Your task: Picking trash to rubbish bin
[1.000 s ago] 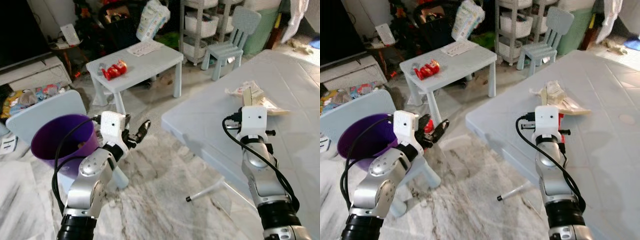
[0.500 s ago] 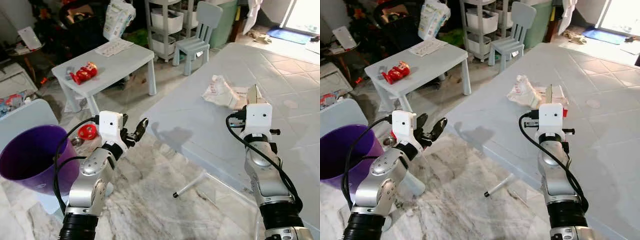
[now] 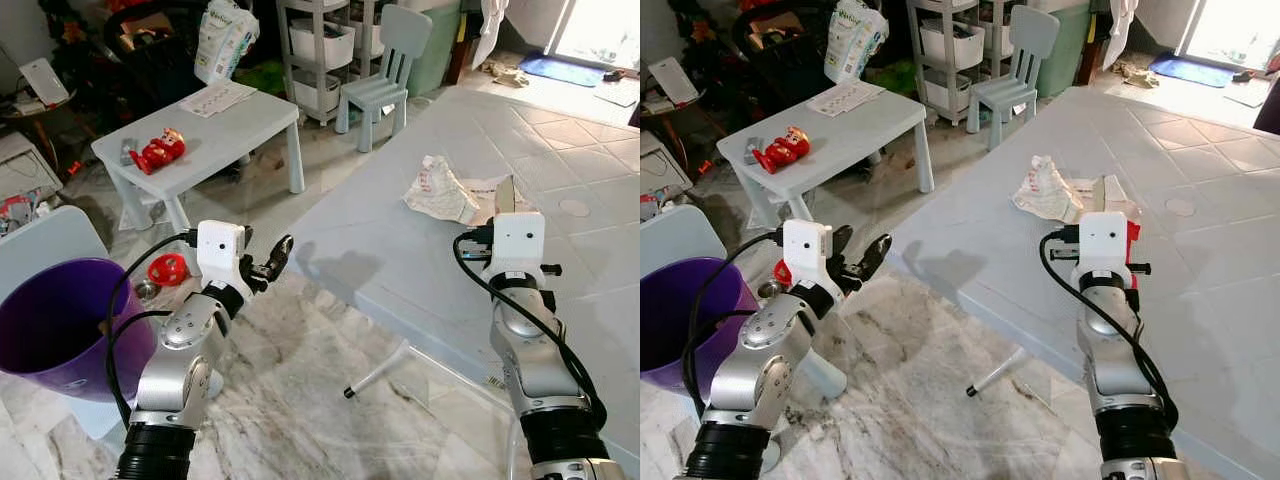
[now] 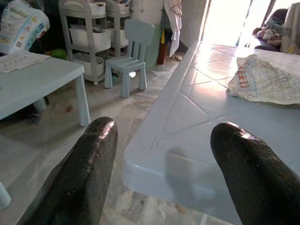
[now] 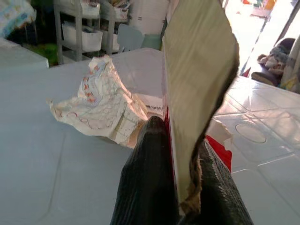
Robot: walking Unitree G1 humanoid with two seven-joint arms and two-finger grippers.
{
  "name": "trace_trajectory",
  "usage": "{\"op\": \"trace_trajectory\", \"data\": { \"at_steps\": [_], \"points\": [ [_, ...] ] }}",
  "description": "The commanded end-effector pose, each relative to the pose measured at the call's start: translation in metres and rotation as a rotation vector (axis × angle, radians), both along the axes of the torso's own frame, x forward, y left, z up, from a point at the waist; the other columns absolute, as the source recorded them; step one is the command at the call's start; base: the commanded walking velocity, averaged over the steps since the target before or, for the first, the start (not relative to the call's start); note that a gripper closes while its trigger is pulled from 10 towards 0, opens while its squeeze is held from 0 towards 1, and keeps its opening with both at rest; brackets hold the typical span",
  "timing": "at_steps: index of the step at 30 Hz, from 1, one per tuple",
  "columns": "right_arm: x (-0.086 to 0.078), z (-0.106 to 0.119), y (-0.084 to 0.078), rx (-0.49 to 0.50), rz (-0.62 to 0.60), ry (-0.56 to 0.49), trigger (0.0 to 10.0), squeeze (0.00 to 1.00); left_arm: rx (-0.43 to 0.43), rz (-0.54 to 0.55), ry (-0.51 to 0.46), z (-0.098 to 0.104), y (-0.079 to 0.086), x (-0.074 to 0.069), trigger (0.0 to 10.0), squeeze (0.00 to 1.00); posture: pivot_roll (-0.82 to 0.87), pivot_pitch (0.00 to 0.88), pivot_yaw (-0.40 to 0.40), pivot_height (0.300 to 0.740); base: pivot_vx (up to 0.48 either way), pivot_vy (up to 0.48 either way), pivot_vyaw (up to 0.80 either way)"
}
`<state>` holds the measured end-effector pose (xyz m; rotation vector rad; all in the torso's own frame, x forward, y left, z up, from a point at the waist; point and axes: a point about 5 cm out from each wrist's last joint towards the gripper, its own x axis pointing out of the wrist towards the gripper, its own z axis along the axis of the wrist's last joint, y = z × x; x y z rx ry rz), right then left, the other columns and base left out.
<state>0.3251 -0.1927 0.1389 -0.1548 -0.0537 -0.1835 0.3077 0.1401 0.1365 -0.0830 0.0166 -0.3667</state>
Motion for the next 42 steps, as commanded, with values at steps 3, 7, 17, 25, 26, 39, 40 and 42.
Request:
{"op": "trace_trajectory", "data": {
  "at_steps": [3,7,17,25,26,39,40,42],
  "points": [
    [0.0,0.013,0.01,0.075,0.098,-0.068,10.0,0.0,0.013,0.015,-0.001,0.0,0.002,0.002,10.0,0.0,0.01,0.0,0.039,0.74,0.0,0.0,-0.8],
    [-0.002,0.012,0.012,0.062,0.135,-0.048,10.0,0.0,0.014,0.01,-0.002,0.0,0.001,0.003,10.0,0.0,0.01,0.0,0.037,0.74,0.0,0.0,-0.8],
    [-0.026,-0.001,0.001,0.041,0.285,0.047,10.0,0.0,-0.013,-0.002,-0.013,0.001,-0.002,0.004,10.0,0.0,-0.01,0.0,0.041,0.74,0.0,0.0,-0.39],
    [-0.029,0.002,-0.019,-0.021,0.163,0.043,10.0,0.0,-0.035,-0.011,-0.037,0.006,-0.005,0.004,10.0,0.0,-0.02,0.0,0.042,0.74,0.0,0.0,-0.78],
    [-0.029,0.002,-0.018,-0.021,0.163,0.042,10.0,0.0,-0.035,-0.009,-0.039,0.006,-0.004,0.004,10.0,0.0,-0.02,0.0,0.042,0.74,0.0,0.0,-0.78],
    [-0.027,0.002,-0.01,-0.037,0.179,0.04,10.0,0.0,-0.042,0.005,-0.029,0.004,0.0,0.005,10.0,0.0,-0.02,0.0,0.039,0.74,0.182,0.0,-0.78],
    [-0.027,0.002,-0.009,-0.04,0.18,0.04,10.0,0.0,-0.042,0.005,-0.028,0.004,0.0,0.005,10.0,0.0,-0.02,0.0,0.039,0.74,0.416,0.0,-0.79],
    [-0.027,0.001,-0.009,-0.041,0.181,0.041,10.0,0.0,-0.042,0.005,-0.027,0.004,0.0,0.004,10.0,0.0,-0.02,0.0,0.039,0.74,0.424,0.0,-0.79]
  ]
}}
